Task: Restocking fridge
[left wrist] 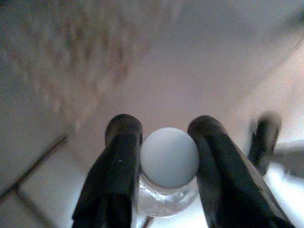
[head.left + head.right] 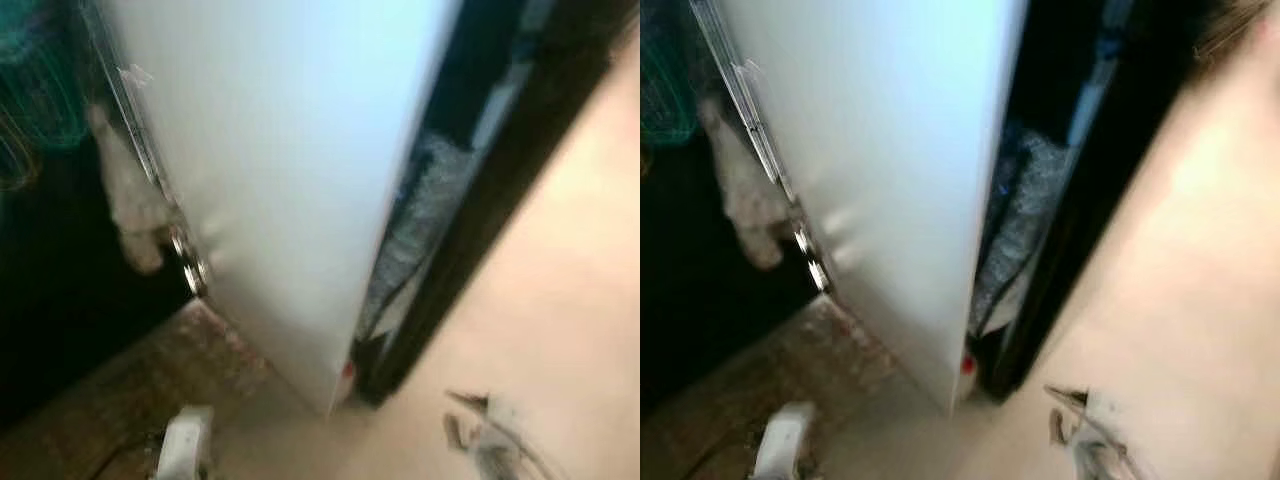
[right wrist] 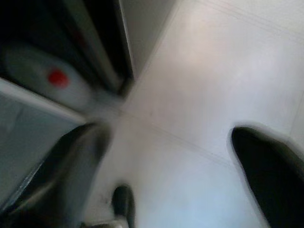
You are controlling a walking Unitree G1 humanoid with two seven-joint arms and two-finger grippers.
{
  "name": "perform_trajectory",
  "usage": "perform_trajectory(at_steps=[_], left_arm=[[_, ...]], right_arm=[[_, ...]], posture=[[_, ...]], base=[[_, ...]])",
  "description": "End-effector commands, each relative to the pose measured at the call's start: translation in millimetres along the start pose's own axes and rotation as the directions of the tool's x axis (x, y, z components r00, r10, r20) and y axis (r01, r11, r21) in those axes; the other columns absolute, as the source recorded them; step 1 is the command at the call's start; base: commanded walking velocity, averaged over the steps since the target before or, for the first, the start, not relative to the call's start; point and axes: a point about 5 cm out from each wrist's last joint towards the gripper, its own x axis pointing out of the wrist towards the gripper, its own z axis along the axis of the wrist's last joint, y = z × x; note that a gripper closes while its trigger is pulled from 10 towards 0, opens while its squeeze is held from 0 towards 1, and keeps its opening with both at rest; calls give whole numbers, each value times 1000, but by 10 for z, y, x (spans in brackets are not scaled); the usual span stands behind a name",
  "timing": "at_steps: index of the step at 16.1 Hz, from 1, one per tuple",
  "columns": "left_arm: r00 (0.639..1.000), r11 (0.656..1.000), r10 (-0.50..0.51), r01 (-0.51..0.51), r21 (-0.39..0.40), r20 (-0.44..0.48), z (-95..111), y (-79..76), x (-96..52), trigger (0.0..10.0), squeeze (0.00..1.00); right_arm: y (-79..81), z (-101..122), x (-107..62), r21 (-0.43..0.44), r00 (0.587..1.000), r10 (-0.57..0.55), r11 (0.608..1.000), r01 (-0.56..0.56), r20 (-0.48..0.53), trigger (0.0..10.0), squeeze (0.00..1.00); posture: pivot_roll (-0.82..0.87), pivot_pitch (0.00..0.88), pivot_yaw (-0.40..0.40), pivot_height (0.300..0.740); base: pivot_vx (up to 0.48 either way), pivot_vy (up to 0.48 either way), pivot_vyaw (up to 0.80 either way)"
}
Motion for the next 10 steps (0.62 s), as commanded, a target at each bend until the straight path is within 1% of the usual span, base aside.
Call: perform_trajectory(at_steps=[1, 10], left_arm=[[999, 1000, 21, -21, 5, -46, -163, 104, -27, 10000, 0], [999, 1000, 9, -9, 15, -48, -160, 110, -27, 10000, 0]], right_arm=[[158, -40, 1, 13, 999, 37, 999, -37, -9, 10000, 0], [169, -43, 1, 4, 999, 35, 999, -35, -12, 10000, 0]], posture=[[-49, 63, -5, 740], [-46, 64, 0, 740]], base=[[0, 0, -706], [0, 0, -705]])
